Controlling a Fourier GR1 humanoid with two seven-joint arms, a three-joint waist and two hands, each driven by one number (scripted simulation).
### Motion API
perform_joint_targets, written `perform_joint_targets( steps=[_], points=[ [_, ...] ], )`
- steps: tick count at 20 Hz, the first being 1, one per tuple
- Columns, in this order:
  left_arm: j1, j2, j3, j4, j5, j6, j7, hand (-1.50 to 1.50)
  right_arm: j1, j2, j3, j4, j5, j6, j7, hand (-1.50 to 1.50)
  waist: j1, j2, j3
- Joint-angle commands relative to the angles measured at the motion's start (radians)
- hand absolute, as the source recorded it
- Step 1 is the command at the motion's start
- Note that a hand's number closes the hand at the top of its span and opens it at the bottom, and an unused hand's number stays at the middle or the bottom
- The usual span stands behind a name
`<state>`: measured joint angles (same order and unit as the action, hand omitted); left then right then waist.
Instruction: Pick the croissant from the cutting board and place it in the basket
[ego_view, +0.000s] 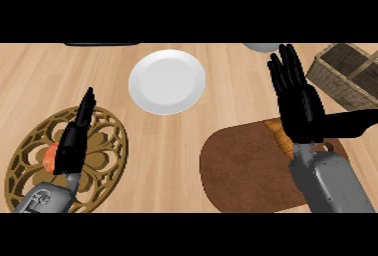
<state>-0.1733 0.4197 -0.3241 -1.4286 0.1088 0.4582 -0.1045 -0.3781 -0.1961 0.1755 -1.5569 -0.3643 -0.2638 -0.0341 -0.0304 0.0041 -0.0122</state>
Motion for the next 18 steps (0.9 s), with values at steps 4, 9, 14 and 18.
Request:
perform_joint_targets(
  steps=[4, 9, 14, 18],
  points=[
    [-0.051, 0.041, -0.001, -0.064, 0.066, -0.165, 0.011, 0.0, -0.035, -0.279, -0.033, 0.072, -0.06, 0.401, 0.006, 1.5, 0.034, 0.002, 0.013],
    [-0.068, 0.063, -0.001, -0.086, 0.127, -0.26, 0.035, 0.0, 0.044, -0.304, 0.137, -0.045, -0.022, 0.715, -0.254, 1.5, 0.028, -0.001, 0.017],
    [-0.015, 0.094, 0.032, -0.07, 0.164, -0.343, -0.006, 0.0, 0.248, -0.349, 0.18, -0.138, 0.349, 0.5, -0.421, -1.5, 0.009, -0.008, 0.012],
    [-0.026, 0.08, 0.036, -0.088, 0.161, -0.322, 0.031, 0.0, 0.229, -0.379, 0.166, -0.255, 0.517, 0.318, -0.234, -1.5, -0.003, -0.015, 0.01]
  ],
)
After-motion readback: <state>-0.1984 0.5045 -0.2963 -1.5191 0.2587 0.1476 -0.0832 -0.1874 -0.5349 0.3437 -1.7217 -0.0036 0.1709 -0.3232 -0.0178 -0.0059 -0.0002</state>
